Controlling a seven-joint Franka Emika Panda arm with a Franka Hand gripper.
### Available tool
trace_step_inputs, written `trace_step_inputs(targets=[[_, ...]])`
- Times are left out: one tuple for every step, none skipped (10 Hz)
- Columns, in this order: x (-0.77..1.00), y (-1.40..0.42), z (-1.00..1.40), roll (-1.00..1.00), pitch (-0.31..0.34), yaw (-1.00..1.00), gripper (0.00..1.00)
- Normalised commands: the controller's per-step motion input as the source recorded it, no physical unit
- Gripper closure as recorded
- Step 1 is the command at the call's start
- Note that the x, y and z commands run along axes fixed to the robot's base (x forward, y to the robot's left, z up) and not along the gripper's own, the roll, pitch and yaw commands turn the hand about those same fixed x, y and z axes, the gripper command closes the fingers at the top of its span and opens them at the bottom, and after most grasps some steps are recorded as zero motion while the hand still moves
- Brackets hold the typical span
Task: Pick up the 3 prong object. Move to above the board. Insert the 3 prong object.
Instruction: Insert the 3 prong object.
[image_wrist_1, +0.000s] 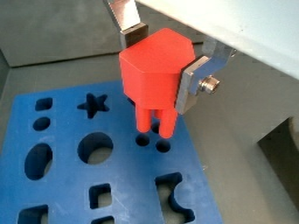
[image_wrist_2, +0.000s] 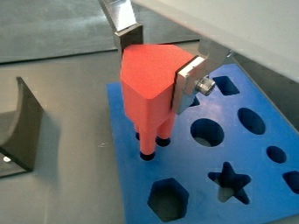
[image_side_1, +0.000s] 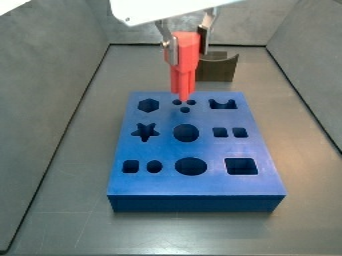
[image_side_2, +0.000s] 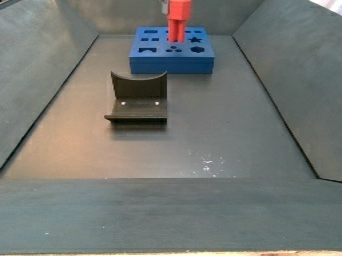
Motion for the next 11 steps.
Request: trace_step_inputs(targets=[[0.17,-0.07,-0.26,0.00,-0.040,0.00,1.00],[0.13,-0.01,-0.24,0.00,0.000,0.00,1.00],[0.00,0.00,0.00,0.05,0.009,0.00,1.00],[0.00,0.01,-0.14,0.11,0.000,0.07,1.00],[0.00,0.07,-0.22,0.13,0.000,0.15,1.00],[0.00,0.00,-0.03,0.00,0.000,0.00,1.00],[0.09,-0.09,-0.19,-0.02,-0.091,0.00,1.00],[0.08,-0.12,-0.19,0.00,-0.106,0.00,1.00],[0.01,-0.06,-0.11,-0.01,-0.080,0.00,1.00],[0.00,0.00,-0.06,0.00,0.000,0.01,1.00],[0.07,0.00,-0.12,0.00,0.000,0.02,1.00]])
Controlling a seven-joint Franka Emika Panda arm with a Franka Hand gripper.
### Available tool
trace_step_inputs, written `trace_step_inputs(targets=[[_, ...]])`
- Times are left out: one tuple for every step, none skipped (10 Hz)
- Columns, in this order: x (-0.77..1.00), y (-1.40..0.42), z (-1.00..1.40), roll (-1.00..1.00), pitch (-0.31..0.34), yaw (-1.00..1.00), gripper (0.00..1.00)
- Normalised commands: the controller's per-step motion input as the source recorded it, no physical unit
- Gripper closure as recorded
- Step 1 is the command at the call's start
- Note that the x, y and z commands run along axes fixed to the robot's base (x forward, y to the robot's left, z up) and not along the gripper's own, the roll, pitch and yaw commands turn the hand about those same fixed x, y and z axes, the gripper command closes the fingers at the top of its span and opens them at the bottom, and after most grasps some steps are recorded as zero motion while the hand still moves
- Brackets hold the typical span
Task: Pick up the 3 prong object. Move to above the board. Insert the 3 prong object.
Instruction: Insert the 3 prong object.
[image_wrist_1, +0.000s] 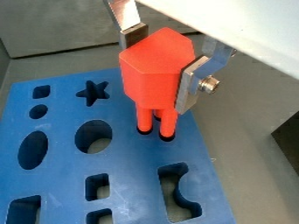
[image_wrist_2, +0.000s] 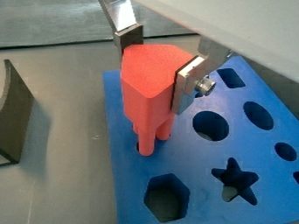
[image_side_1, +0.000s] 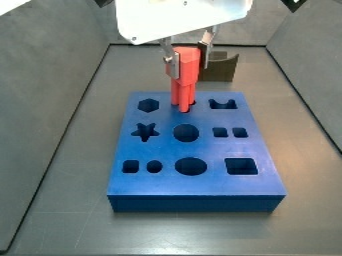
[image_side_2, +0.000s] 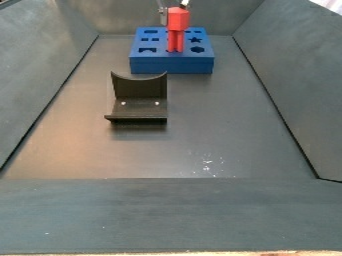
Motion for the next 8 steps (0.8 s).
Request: trace_step_inputs(targets=[[0.17,-0.05,-0.10,0.00,0.000,0.00,1.00],[0.18,-0.06,-0.11,0.00,0.000,0.00,1.00],[0.19,-0.01,-0.22,0.05,0.000,0.00,1.00],[0.21,0.00,-0.22,0.09,0.000,0.00,1.00],[0.15,0.00,-0.32,0.17,0.000,0.00,1.00],[0.01,0.00,-0.63,0.26,-0.114,0.00,1.00],[0.04,0.00,-0.94,0.19,-0.211,0.00,1.00],[0.05,0.00,-0.93,0.19,-0.217,0.00,1.00]])
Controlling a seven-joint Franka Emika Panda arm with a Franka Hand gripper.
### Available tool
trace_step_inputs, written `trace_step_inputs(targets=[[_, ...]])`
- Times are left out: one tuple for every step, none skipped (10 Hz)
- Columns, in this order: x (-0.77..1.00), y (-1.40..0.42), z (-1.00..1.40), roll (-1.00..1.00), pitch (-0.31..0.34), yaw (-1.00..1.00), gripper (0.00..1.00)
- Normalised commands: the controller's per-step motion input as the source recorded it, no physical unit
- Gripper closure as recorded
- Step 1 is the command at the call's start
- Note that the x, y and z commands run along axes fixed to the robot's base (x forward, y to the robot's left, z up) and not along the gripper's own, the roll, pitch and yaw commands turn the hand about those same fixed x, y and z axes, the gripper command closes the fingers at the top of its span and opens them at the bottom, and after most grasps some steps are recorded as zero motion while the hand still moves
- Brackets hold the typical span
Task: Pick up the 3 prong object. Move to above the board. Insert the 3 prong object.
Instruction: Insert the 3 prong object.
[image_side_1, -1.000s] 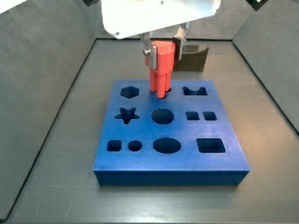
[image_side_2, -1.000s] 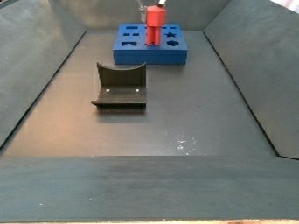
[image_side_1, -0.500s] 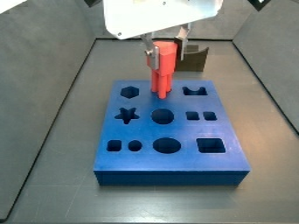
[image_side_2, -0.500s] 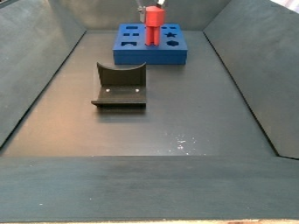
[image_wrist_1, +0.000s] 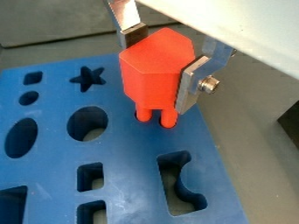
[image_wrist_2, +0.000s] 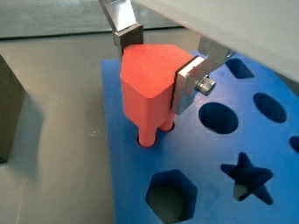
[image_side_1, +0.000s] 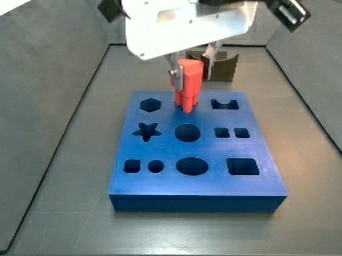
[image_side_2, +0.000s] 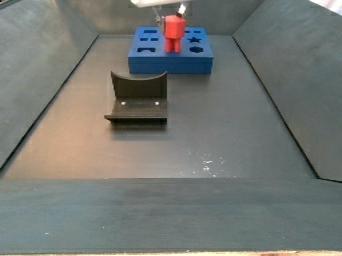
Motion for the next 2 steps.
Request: trace_step_inputs(targets=[[0.00,0.00,0.00,0.00,0.000,0.00,0.00],[0.00,0.00,0.00,0.00,0.000,0.00,0.00]])
